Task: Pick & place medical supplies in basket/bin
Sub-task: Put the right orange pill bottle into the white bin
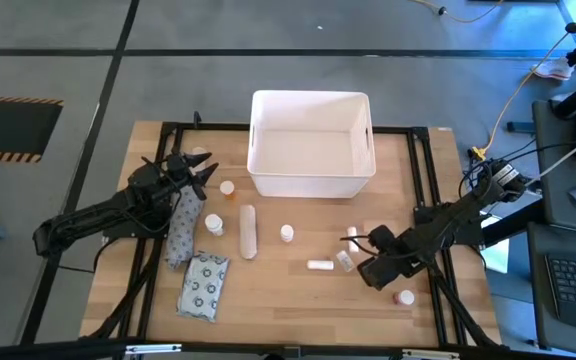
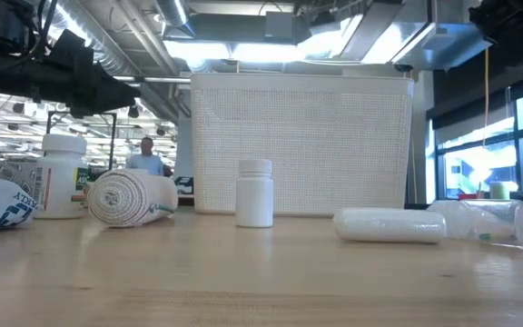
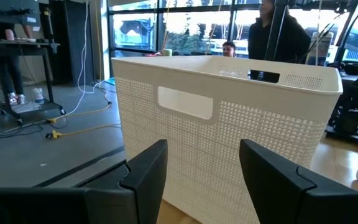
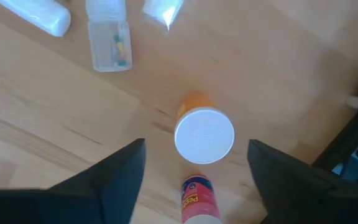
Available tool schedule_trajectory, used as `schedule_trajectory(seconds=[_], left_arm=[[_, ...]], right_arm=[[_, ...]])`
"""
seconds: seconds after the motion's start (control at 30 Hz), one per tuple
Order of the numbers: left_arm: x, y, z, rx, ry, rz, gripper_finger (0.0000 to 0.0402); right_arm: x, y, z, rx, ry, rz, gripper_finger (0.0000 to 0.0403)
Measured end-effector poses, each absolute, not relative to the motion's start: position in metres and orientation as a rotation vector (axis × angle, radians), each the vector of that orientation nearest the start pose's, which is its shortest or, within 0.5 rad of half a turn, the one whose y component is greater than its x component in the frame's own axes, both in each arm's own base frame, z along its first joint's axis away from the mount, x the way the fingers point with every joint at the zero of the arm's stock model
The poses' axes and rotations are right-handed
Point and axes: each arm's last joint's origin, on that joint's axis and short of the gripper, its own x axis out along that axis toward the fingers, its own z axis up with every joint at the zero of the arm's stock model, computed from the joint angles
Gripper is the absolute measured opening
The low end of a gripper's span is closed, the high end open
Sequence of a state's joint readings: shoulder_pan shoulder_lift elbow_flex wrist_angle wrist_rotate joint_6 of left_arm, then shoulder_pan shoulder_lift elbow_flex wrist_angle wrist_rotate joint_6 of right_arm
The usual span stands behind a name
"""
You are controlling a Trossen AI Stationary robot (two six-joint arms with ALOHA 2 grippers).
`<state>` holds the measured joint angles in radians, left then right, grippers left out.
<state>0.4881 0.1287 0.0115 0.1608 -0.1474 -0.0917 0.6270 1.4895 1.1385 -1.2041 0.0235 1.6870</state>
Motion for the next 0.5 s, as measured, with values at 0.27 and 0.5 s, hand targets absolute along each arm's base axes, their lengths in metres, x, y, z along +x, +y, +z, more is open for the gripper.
schedule_trajectory(seconds=[0.27, 0.5], left_arm=[[0.091, 0.053, 0.173, -0.081, -0.073, 0.633, 0.0194], [0.091, 0.053, 0.173, -0.081, -0.072, 0.633, 0.0194]], right_arm=[[0.205, 0.147, 0.242, 0.841, 1.365, -0.821, 0.0359], [0.210, 0.151, 0.225, 0.792, 1.435, -0.905, 0.0356]])
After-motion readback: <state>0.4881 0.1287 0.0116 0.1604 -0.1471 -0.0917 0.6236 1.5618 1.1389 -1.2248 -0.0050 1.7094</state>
